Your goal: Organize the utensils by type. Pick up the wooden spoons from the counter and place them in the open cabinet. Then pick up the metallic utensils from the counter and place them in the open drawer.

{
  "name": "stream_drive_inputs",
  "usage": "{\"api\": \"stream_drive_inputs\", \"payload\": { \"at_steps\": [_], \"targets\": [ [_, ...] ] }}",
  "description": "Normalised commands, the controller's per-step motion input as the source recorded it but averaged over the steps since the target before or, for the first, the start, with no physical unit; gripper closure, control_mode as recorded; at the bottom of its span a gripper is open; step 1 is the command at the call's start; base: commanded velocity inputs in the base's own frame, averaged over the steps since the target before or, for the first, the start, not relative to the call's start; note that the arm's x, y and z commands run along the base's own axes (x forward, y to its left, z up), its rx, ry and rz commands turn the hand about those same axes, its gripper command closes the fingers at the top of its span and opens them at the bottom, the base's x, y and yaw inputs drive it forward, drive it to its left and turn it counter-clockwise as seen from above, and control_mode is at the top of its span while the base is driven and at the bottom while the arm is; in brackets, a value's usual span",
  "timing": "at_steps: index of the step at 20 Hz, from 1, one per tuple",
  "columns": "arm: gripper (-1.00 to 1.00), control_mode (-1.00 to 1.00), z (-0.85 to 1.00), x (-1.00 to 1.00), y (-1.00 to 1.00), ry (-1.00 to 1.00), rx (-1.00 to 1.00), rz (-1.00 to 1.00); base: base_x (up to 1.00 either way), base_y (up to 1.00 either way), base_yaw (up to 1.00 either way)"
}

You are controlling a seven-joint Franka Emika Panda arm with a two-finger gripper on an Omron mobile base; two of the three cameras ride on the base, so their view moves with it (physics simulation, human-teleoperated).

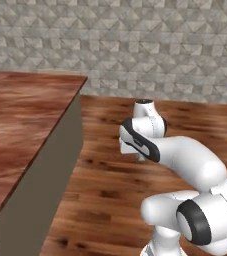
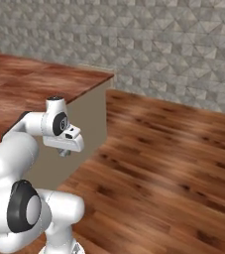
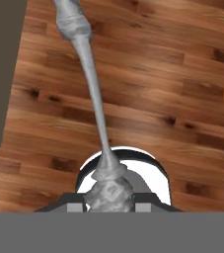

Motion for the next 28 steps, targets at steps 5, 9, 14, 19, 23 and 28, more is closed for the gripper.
{"api": "stream_drive_inputs", "payload": {
  "at_steps": [5, 9, 14, 19, 23, 28],
  "targets": [
    [1.0, 1.0, 0.0, 0.0, 0.0, 0.0, 0.0, 0.0, 0.74, -0.5, -0.13],
    [1.0, 1.0, 0.0, 0.0, 0.0, 0.0, 0.0, 0.0, 0.93, -0.33, -0.09],
    [1.0, 1.0, 0.0, 0.0, 0.0, 0.0, 0.0, 0.0, 1.0, -0.24, -0.01],
    [1.0, 1.0, 0.0, 0.0, 0.0, 0.0, 0.0, 0.0, 1.0, -0.36, 0.0],
    [1.0, 1.0, 0.0, 0.0, 0.0, 0.0, 0.0, 0.0, 1.0, -0.42, 0.0],
    [1.0, 1.0, 0.0, 0.0, 0.0, 0.0, 0.0, 0.0, 1.0, -0.32, 0.04]
  ]
}}
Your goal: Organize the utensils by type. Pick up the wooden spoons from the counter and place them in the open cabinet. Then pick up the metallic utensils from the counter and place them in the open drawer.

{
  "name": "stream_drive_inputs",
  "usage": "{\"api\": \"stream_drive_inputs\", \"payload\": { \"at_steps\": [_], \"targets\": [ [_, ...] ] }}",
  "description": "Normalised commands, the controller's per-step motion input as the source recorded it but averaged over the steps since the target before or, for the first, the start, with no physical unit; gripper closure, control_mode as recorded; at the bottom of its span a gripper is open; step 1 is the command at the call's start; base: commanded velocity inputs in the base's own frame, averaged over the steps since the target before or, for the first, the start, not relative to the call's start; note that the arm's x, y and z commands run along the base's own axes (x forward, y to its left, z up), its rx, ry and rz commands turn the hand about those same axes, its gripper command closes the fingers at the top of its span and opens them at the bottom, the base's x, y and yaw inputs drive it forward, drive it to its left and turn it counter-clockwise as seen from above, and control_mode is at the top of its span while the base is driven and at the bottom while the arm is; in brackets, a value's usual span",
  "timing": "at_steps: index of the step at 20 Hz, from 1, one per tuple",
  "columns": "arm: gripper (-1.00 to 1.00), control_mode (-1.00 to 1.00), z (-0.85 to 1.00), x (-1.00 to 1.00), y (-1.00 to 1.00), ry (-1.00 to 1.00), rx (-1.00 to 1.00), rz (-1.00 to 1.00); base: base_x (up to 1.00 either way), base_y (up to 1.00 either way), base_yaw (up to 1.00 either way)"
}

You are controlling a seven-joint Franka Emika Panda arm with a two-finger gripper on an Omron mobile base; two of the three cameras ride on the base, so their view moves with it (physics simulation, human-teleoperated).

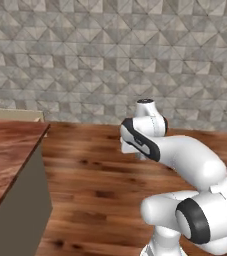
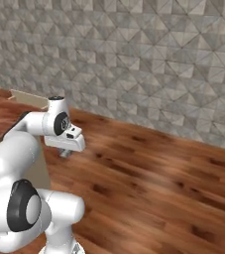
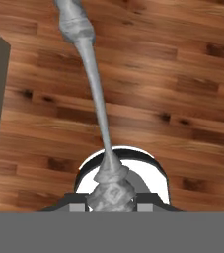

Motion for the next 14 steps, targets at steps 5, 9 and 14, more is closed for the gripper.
{"api": "stream_drive_inputs", "payload": {
  "at_steps": [5, 9, 14],
  "targets": [
    [1.0, 1.0, 0.0, 0.0, 0.0, 0.0, 0.0, 0.0, 1.0, -0.25, 0.25],
    [1.0, 1.0, 0.0, 0.0, 0.0, 0.0, 0.0, 0.0, 1.0, -0.2, 0.35],
    [1.0, 1.0, 0.0, 0.0, 0.0, 0.0, 0.0, 0.0, 1.0, -0.12, 0.5]
  ]
}}
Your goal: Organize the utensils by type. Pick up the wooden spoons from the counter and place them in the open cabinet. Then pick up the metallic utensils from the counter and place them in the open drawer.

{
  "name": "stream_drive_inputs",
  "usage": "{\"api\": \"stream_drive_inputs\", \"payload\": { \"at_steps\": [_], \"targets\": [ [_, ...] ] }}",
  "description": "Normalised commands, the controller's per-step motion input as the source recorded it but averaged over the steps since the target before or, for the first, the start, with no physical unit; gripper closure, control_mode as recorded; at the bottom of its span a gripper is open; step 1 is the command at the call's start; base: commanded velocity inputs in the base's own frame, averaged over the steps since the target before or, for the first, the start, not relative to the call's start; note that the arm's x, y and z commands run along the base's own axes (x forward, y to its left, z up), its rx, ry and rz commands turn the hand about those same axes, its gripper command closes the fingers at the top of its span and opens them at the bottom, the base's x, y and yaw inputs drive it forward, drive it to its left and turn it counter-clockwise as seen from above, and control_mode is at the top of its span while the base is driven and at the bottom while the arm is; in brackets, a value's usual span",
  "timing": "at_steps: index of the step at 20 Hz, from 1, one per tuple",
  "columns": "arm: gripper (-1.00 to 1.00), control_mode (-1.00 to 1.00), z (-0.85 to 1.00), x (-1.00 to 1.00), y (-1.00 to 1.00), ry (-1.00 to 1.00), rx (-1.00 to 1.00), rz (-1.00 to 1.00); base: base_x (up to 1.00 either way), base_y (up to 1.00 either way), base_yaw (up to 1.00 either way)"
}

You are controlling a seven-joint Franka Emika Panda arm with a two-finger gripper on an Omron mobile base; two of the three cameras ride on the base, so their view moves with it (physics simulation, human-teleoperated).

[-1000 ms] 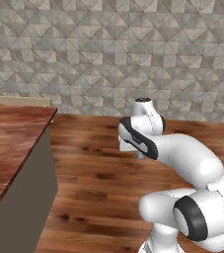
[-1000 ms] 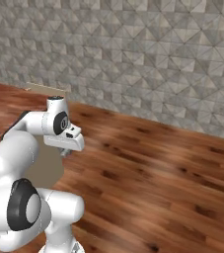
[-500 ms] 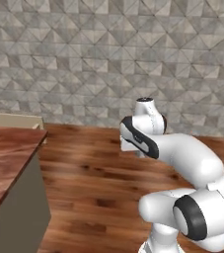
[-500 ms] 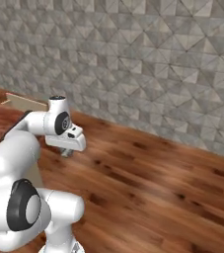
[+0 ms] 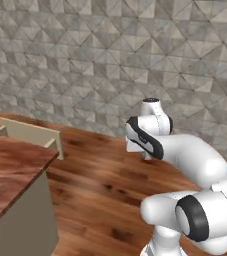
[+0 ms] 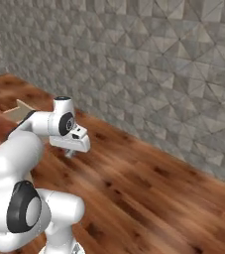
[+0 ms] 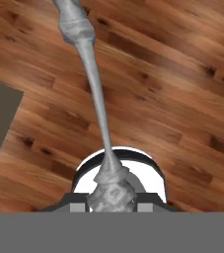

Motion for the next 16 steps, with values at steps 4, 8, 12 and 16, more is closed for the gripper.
{"api": "stream_drive_inputs", "payload": {
  "at_steps": [4, 8, 12, 16],
  "targets": [
    [1.0, 1.0, 0.0, 0.0, 0.0, 0.0, 0.0, 0.0, 0.97, -0.13, 0.55],
    [1.0, 1.0, 0.0, 0.0, 0.0, 0.0, 0.0, 0.0, 0.91, -0.19, 0.53],
    [1.0, 1.0, 0.0, 0.0, 0.0, 0.0, 0.0, 0.0, 0.72, -0.2, 0.7],
    [1.0, 1.0, 0.0, 0.0, 0.0, 0.0, 0.0, 0.0, 0.56, -0.43, 0.55]
  ]
}}
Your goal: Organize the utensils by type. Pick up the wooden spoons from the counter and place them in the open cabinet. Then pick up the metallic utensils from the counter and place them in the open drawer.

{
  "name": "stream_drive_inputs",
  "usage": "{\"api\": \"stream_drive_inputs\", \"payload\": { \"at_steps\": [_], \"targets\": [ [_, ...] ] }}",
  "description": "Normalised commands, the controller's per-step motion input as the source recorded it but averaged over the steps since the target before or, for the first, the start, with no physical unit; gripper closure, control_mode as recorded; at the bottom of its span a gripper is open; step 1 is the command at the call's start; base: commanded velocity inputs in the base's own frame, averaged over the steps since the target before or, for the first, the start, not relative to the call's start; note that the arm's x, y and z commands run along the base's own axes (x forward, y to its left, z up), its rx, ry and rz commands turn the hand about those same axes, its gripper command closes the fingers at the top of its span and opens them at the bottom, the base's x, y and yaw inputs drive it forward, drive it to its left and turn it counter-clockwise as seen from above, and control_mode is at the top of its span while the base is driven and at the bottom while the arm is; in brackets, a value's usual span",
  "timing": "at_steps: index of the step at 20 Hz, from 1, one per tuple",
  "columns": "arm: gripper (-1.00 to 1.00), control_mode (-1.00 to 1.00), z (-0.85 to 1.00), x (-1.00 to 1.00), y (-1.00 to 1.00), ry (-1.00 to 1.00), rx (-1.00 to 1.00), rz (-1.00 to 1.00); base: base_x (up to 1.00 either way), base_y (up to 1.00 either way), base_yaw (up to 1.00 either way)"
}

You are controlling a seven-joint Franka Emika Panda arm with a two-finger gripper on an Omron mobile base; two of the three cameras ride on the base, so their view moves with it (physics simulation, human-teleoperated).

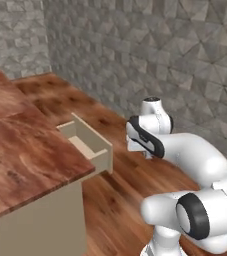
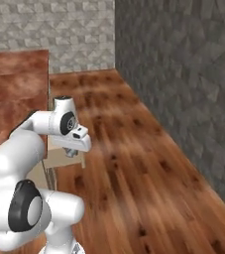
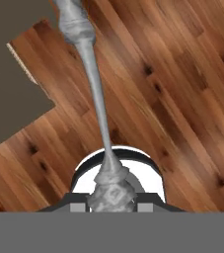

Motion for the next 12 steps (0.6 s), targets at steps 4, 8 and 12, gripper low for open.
{"api": "stream_drive_inputs", "payload": {
  "at_steps": [4, 8, 12],
  "targets": [
    [1.0, 1.0, 0.0, 0.0, 0.0, 0.0, 0.0, 0.0, 0.49, -0.48, 0.43],
    [1.0, 1.0, 0.0, 0.0, 0.0, 0.0, 0.0, 0.0, 0.58, -0.44, 0.42],
    [1.0, 1.0, 0.0, 0.0, 0.0, 0.0, 0.0, 0.0, 0.59, -0.48, 0.37]
  ]
}}
